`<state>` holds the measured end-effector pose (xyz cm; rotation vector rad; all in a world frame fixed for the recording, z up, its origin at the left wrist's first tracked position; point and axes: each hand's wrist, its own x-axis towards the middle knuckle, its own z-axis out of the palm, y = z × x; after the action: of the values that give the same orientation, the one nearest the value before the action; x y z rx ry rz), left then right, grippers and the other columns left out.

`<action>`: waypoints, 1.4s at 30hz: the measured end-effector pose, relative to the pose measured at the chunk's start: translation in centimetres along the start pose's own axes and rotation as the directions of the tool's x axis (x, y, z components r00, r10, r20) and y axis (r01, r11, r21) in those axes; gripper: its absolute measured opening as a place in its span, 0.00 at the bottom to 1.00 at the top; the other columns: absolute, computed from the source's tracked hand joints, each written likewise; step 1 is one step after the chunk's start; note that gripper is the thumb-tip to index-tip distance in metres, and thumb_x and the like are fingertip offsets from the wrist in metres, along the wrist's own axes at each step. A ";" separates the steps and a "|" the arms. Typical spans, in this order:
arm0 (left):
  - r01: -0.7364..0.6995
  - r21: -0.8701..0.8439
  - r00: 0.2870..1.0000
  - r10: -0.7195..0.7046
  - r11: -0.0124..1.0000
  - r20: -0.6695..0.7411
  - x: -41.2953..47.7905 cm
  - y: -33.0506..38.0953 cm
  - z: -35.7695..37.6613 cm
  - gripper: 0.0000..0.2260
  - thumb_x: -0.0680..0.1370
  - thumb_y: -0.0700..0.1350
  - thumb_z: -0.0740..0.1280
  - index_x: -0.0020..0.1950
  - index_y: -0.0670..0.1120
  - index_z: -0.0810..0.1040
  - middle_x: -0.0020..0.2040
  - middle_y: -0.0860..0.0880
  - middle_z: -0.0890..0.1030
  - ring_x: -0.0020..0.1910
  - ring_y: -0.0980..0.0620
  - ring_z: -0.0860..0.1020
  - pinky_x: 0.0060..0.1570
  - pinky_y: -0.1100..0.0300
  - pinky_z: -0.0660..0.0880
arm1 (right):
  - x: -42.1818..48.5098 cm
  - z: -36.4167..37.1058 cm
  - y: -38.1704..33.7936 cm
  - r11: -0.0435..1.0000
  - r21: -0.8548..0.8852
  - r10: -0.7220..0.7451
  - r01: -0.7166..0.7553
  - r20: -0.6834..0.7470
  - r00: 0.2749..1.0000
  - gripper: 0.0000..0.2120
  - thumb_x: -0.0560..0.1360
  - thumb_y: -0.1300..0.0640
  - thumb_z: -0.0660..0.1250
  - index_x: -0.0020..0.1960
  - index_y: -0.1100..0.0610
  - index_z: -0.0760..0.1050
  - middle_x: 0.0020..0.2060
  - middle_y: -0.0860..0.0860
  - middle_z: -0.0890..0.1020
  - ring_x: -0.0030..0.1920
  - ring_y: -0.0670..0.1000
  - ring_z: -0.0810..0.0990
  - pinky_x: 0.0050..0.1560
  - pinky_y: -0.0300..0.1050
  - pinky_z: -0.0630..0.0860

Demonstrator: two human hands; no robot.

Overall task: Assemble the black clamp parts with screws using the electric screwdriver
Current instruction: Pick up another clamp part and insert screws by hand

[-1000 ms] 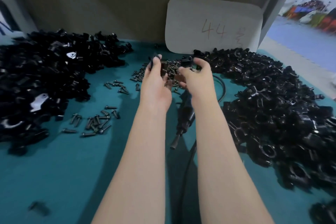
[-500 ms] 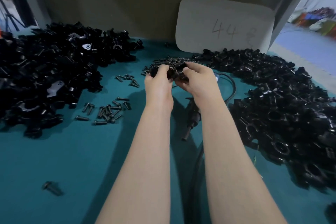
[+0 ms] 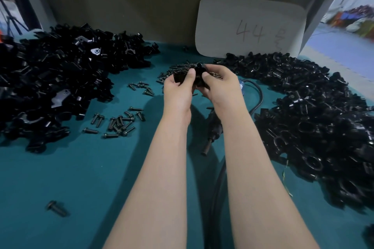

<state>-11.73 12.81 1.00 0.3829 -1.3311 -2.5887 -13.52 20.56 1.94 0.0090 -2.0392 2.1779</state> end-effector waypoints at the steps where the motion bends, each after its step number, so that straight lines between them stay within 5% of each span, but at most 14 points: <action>1: 0.010 -0.013 1.000 -0.010 1.000 -0.019 0.0 0.0 0.0 0.13 0.79 0.41 0.67 0.60 0.36 0.72 0.53 0.41 0.80 0.53 0.45 0.80 0.56 0.58 0.77 | 0.0 -0.1 0.1 1.000 0.013 0.001 -0.001 0.004 1.000 0.08 0.78 0.67 0.61 0.50 0.56 0.75 0.46 0.52 0.80 0.50 0.52 0.81 0.48 0.42 0.81; 4: 0.038 0.006 0.997 -0.037 0.999 -0.068 -0.1 0.2 0.0 0.08 0.79 0.43 0.67 0.55 0.42 0.73 0.51 0.44 0.80 0.51 0.47 0.80 0.51 0.58 0.78 | -0.3 0.1 0.2 0.999 -0.035 -0.026 0.027 0.022 0.999 0.09 0.77 0.66 0.63 0.46 0.53 0.76 0.44 0.52 0.81 0.49 0.52 0.82 0.48 0.43 0.81; 7: 0.049 0.187 0.994 -0.030 0.981 -0.103 0.1 0.4 -0.3 0.11 0.81 0.49 0.63 0.63 0.50 0.69 0.60 0.46 0.78 0.56 0.47 0.79 0.51 0.55 0.77 | -0.5 0.4 0.4 0.976 -0.188 -0.104 0.111 0.049 0.993 0.13 0.76 0.64 0.65 0.41 0.47 0.77 0.42 0.50 0.82 0.51 0.52 0.82 0.54 0.49 0.80; 12: 0.096 0.295 0.995 -0.082 0.951 -0.061 0.0 1.0 -0.5 0.26 0.83 0.55 0.57 0.78 0.57 0.51 0.57 0.45 0.79 0.31 0.54 0.79 0.40 0.59 0.78 | -0.7 0.5 -0.2 0.947 -0.250 -0.192 0.201 0.059 0.980 0.14 0.75 0.62 0.68 0.40 0.42 0.77 0.41 0.43 0.82 0.50 0.47 0.81 0.57 0.53 0.78; 15: 0.061 0.315 0.998 -0.054 0.947 -0.031 0.1 1.2 -0.6 0.26 0.84 0.52 0.55 0.78 0.60 0.45 0.63 0.45 0.78 0.34 0.52 0.83 0.36 0.59 0.80 | -0.9 0.3 -0.3 0.937 -0.268 -0.208 0.223 0.082 0.975 0.13 0.75 0.61 0.68 0.41 0.42 0.77 0.41 0.42 0.81 0.49 0.46 0.81 0.56 0.52 0.78; 19: 0.012 0.263 1.000 -0.009 0.965 -0.014 0.1 1.2 -0.4 0.22 0.85 0.46 0.52 0.78 0.60 0.53 0.69 0.46 0.73 0.50 0.46 0.83 0.45 0.51 0.82 | -1.0 0.5 -0.4 0.926 -0.293 -0.218 0.239 0.103 0.971 0.11 0.75 0.62 0.68 0.44 0.45 0.78 0.42 0.43 0.82 0.49 0.46 0.81 0.57 0.53 0.77; 22: 0.051 0.226 0.998 -0.060 0.973 0.034 0.2 1.3 -0.2 0.16 0.85 0.44 0.49 0.71 0.53 0.68 0.64 0.44 0.78 0.48 0.47 0.83 0.49 0.51 0.81 | -0.9 0.3 -0.4 0.919 -0.314 -0.216 0.240 0.109 0.970 0.10 0.74 0.62 0.68 0.45 0.46 0.79 0.43 0.43 0.82 0.49 0.44 0.80 0.58 0.50 0.77; 26: 0.192 -0.029 0.980 -0.190 0.981 0.050 0.3 1.4 -0.2 0.12 0.85 0.43 0.54 0.63 0.46 0.73 0.51 0.42 0.82 0.43 0.46 0.82 0.57 0.47 0.78 | -0.6 0.3 -0.5 0.974 -0.194 -0.119 0.119 0.009 0.993 0.12 0.75 0.67 0.63 0.54 0.54 0.78 0.51 0.52 0.82 0.55 0.50 0.80 0.61 0.50 0.76; 28: 0.209 -0.091 0.978 -0.206 0.974 0.044 0.2 1.3 -0.1 0.12 0.84 0.44 0.55 0.66 0.45 0.71 0.48 0.41 0.82 0.38 0.47 0.81 0.55 0.48 0.78 | -0.6 0.3 -0.6 0.985 -0.130 -0.122 0.113 -0.061 0.991 0.13 0.75 0.69 0.61 0.54 0.58 0.78 0.52 0.55 0.82 0.53 0.50 0.80 0.60 0.47 0.75; 32: 0.248 -0.102 0.968 -0.243 0.963 0.055 0.0 1.3 -0.3 0.16 0.83 0.45 0.55 0.70 0.42 0.68 0.50 0.37 0.83 0.39 0.46 0.84 0.47 0.54 0.82 | -0.8 -0.4 -0.7 0.919 -0.315 -0.278 0.237 -0.090 0.956 0.16 0.76 0.66 0.61 0.51 0.48 0.80 0.54 0.53 0.78 0.39 0.41 0.73 0.44 0.35 0.71; 37: 0.190 -0.107 0.976 -0.177 0.976 0.126 -0.4 1.3 -0.3 0.12 0.85 0.43 0.55 0.67 0.45 0.69 0.49 0.40 0.81 0.33 0.50 0.84 0.37 0.56 0.82 | -1.0 -0.7 -1.1 0.931 -0.294 -0.239 0.219 -0.034 0.970 0.15 0.76 0.67 0.63 0.50 0.49 0.81 0.38 0.42 0.79 0.33 0.38 0.75 0.39 0.35 0.75; 42: 0.147 -0.032 0.984 -0.143 0.989 0.104 -0.2 1.5 -0.5 0.12 0.84 0.37 0.52 0.61 0.44 0.73 0.53 0.40 0.81 0.34 0.50 0.83 0.36 0.60 0.81 | -0.9 -0.6 -1.0 0.929 -0.303 -0.265 0.213 -0.139 0.954 0.13 0.75 0.67 0.64 0.51 0.51 0.80 0.40 0.41 0.79 0.36 0.36 0.76 0.43 0.29 0.74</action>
<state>-11.34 11.63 2.01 0.3579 -1.3281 -2.7843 -12.42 21.10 2.77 0.0272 -2.1037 1.6650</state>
